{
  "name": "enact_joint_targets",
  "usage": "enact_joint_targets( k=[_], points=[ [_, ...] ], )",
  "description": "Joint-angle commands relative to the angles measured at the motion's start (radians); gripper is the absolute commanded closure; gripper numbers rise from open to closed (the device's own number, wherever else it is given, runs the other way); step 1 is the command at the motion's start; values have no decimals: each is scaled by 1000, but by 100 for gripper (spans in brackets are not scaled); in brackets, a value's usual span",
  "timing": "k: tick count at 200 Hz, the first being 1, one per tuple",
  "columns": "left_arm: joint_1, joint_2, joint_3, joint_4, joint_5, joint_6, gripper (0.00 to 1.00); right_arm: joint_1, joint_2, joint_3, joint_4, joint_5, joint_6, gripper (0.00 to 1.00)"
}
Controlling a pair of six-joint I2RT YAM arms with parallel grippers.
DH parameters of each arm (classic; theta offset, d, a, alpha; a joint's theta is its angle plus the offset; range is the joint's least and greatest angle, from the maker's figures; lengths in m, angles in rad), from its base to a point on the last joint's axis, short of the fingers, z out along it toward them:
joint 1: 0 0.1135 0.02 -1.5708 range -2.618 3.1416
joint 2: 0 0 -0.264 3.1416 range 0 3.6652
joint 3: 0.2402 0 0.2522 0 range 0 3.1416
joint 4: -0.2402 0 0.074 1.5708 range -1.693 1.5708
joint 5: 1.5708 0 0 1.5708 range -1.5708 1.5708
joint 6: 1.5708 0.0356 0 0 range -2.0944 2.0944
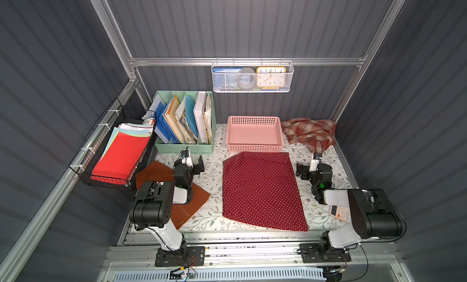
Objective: Roll up the skirts
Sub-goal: Fold the skirt at the center of the board.
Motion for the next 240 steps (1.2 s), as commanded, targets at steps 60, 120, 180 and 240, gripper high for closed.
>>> enact_joint_targets(
  k=[60, 120, 180, 240],
  points=[
    [-98, -200, 229, -428, -98, 50, 0, 14, -125, 59, -150, 278, 82, 1],
    [-97, -443, 340, -767, -168, -662, 0, -32, -239, 311, -729, 117, 594, 11],
    [-191, -67, 610, -970, 156, -522, 97, 1, 10, 531, -983, -48, 504, 83],
    [-245, 172, 651, -931, 162, -556, 91, 34, 173, 674, -979, -200, 444, 93]
  ],
)
